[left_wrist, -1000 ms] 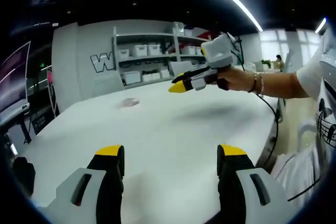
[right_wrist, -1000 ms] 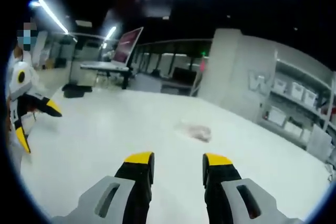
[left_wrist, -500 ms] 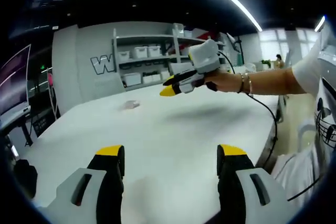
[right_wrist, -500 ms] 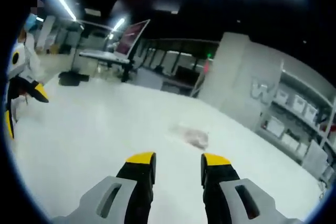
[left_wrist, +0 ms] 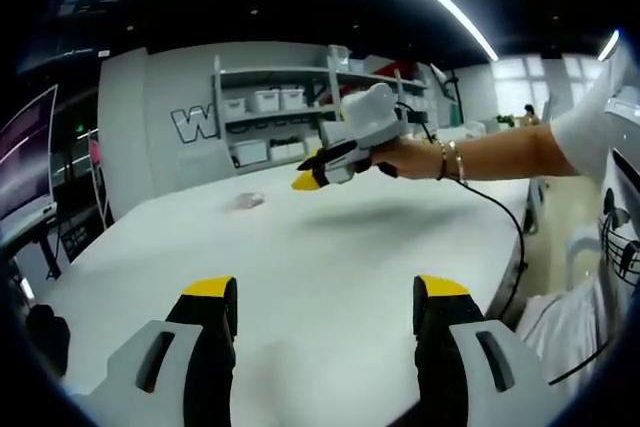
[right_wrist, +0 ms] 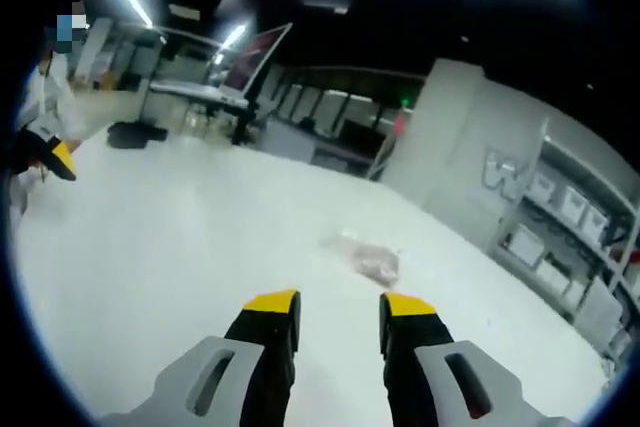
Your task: Open the resealable bag by pulling the two sides of the seal apart until the entire bag opening is separated and visibly accessible.
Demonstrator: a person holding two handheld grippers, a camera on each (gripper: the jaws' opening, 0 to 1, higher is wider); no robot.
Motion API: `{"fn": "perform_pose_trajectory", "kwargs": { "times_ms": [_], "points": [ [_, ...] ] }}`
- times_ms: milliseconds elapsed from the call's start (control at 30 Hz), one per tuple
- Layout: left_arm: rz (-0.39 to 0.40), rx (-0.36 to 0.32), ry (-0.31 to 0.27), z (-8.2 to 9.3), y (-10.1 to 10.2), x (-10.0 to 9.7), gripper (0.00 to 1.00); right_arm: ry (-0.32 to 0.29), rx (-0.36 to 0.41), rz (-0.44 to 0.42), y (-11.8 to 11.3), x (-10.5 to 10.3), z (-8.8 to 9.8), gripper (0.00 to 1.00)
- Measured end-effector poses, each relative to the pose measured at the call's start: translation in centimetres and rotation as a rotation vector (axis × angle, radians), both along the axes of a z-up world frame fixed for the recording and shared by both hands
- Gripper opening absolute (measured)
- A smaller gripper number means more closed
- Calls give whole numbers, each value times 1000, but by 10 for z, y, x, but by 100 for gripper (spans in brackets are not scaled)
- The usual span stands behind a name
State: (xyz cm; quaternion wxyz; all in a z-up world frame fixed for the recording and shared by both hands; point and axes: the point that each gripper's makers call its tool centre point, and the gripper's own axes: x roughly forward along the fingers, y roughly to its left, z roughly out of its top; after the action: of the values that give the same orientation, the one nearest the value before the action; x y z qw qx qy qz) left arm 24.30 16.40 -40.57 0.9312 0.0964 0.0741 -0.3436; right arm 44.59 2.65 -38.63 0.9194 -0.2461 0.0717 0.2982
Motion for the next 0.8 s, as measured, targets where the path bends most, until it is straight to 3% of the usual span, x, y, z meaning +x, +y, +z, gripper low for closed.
{"fn": "perform_pose_trajectory", "kwargs": {
  "times_ms": [200, 367, 800],
  "points": [
    [2, 1, -4, 1, 0, 0, 71, 0, -3, 15, 7, 2, -3, 28],
    [1, 4, 1, -2, 0, 1, 71, -13, -55, 23, 10, 13, -9, 28],
    [2, 7, 11, -6, -1, 3, 71, -25, -79, 27, 15, 30, -7, 27]
  ]
}}
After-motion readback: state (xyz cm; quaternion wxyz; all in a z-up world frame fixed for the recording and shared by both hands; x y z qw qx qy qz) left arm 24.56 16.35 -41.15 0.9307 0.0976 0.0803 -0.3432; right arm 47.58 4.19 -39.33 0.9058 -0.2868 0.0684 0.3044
